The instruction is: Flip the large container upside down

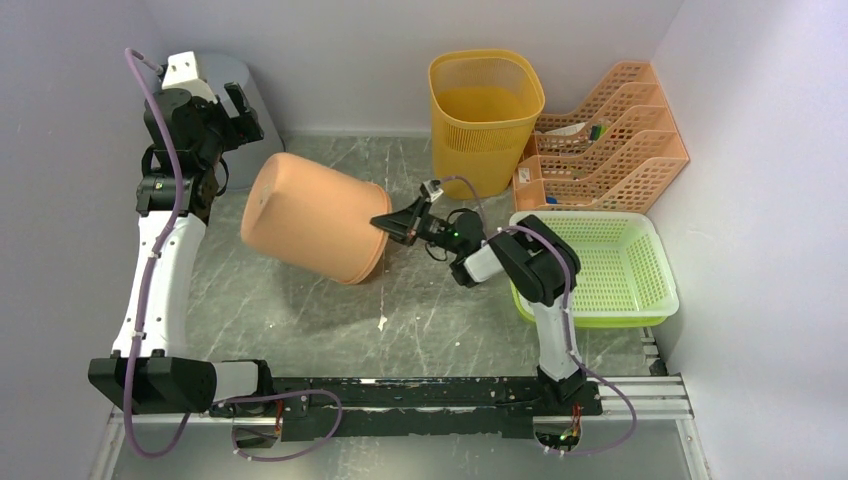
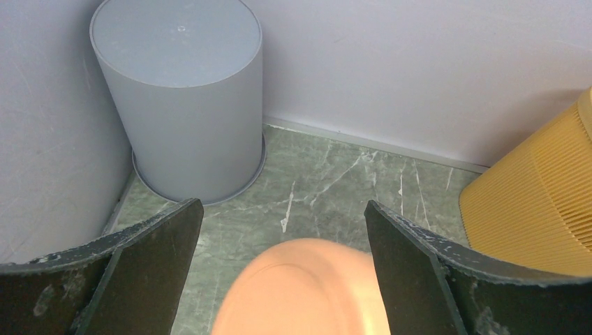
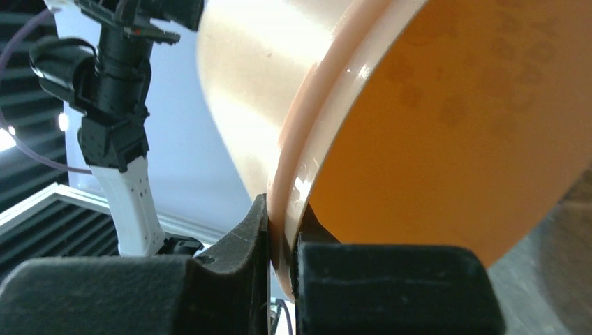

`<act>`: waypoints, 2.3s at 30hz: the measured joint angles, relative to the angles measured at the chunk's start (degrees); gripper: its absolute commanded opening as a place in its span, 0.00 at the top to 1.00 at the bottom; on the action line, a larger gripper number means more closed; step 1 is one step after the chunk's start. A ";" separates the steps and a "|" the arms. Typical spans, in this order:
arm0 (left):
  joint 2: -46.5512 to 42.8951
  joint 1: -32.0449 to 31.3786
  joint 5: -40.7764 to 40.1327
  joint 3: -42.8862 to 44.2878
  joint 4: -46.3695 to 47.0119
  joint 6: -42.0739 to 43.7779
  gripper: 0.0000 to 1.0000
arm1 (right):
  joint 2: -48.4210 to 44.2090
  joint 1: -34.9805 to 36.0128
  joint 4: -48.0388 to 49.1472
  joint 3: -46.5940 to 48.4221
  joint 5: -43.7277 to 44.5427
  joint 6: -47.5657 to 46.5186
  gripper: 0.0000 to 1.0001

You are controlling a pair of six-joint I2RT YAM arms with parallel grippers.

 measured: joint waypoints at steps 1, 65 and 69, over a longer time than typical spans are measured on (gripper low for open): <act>0.00 0.00 0.02 0.00 0.00 0.00 0.01 | -0.28 -1.46 0.04 -1.25 -0.90 0.66 0.99; 5.07 0.02 8.61 3.32 -1.75 -0.96 0.01 | 5.01 8.31 -92.35 44.26 18.05 -61.09 0.47; 4.92 0.02 9.49 3.26 -1.70 -1.33 0.01 | 15.23 12.63 -93.48 58.23 15.47 -59.49 0.48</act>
